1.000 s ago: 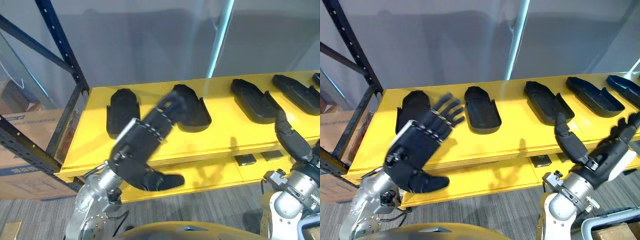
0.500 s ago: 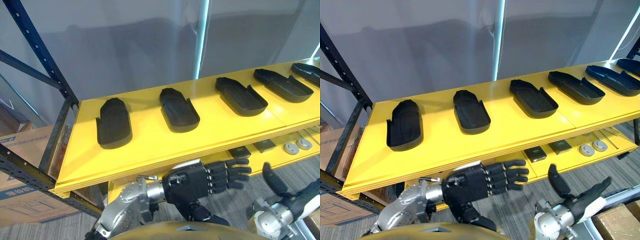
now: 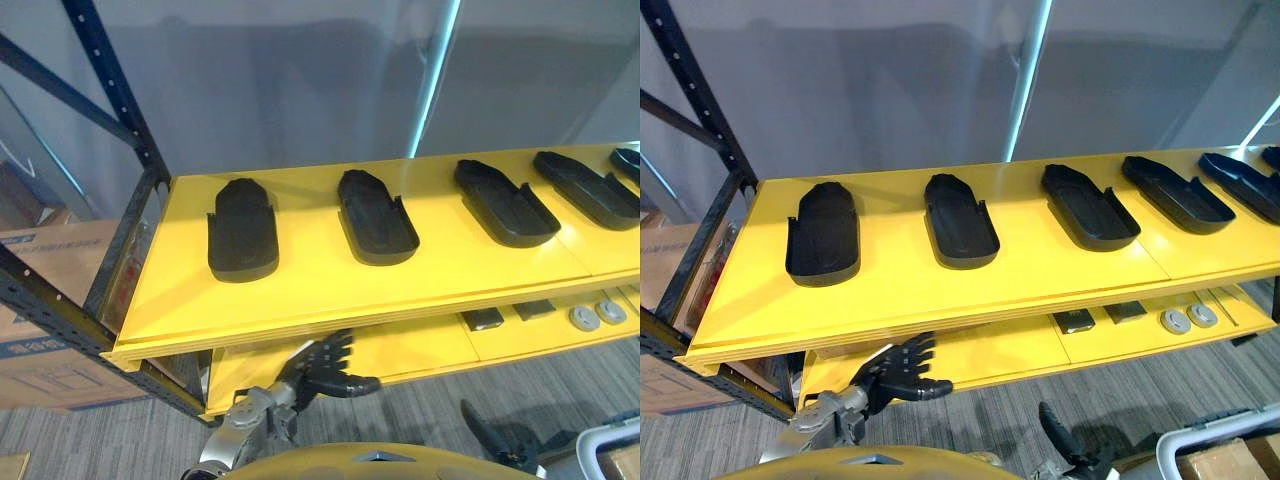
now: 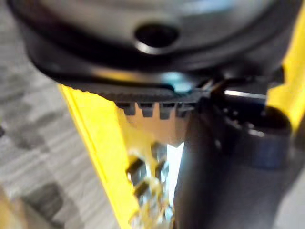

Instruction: Walk over and take three plastic housings, then place them on the shelf

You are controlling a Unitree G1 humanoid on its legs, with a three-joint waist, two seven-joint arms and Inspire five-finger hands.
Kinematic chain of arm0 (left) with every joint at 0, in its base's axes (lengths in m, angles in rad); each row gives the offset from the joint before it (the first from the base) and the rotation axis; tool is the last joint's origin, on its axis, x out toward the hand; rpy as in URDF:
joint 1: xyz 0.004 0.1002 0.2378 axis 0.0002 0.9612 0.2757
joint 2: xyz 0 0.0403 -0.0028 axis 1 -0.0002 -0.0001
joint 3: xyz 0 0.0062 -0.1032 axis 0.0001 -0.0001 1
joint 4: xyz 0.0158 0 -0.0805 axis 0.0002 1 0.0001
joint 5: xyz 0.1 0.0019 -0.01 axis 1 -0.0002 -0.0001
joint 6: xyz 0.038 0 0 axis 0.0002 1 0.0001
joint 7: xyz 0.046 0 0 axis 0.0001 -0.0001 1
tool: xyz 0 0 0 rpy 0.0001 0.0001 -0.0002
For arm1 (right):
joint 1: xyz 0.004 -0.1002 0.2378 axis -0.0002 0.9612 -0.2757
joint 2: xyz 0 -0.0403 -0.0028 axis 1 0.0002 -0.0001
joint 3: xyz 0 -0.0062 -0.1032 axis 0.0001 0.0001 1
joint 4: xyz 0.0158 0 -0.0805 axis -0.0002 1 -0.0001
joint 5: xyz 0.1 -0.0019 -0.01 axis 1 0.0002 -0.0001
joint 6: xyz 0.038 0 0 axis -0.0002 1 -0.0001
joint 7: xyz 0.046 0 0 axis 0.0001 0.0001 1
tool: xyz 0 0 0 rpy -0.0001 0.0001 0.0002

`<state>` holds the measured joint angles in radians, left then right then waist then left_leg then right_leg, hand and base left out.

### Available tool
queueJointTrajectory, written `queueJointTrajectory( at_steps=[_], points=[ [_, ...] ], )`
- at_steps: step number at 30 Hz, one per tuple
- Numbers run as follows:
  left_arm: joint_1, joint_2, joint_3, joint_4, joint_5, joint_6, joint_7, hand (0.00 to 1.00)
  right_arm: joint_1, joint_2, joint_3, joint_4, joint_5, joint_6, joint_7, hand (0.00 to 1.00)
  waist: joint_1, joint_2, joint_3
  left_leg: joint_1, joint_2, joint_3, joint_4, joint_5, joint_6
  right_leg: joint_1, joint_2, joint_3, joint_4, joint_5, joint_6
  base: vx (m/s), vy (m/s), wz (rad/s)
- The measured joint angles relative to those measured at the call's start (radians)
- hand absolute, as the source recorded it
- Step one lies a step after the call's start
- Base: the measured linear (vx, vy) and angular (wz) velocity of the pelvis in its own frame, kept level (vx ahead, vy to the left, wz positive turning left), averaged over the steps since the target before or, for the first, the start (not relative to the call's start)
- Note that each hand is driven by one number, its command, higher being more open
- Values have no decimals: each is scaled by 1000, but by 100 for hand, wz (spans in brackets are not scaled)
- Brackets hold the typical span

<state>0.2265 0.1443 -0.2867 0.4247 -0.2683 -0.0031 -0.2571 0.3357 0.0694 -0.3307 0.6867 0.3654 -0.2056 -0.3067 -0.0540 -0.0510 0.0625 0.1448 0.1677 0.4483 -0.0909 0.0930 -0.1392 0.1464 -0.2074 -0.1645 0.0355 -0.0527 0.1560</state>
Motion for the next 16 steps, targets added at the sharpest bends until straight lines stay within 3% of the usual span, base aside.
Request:
queueJointTrajectory(
  at_steps=[8,11,16],
  points=[
    [14,-49,353,333,53,-223,381,100,-106,-10,-24,255,-4,33,106,100,52,-22,14,-14,-11,-70,0,5,3,51,-4,-79,-21,-12,-1,60,-10,26],
    [15,-55,428,373,45,-246,431,100,-125,-8,-33,279,-4,82,139,100,59,-22,16,-12,-13,-74,0,4,2,58,-5,-90,-22,-13,-4,38,-10,9],
    [6,-111,544,437,-23,-233,426,100,-136,-5,-64,302,-10,153,191,100,63,-20,22,6,-17,-76,-1,-8,0,78,-10,-97,-23,-21,-16,-6,1,0]
  ],
)
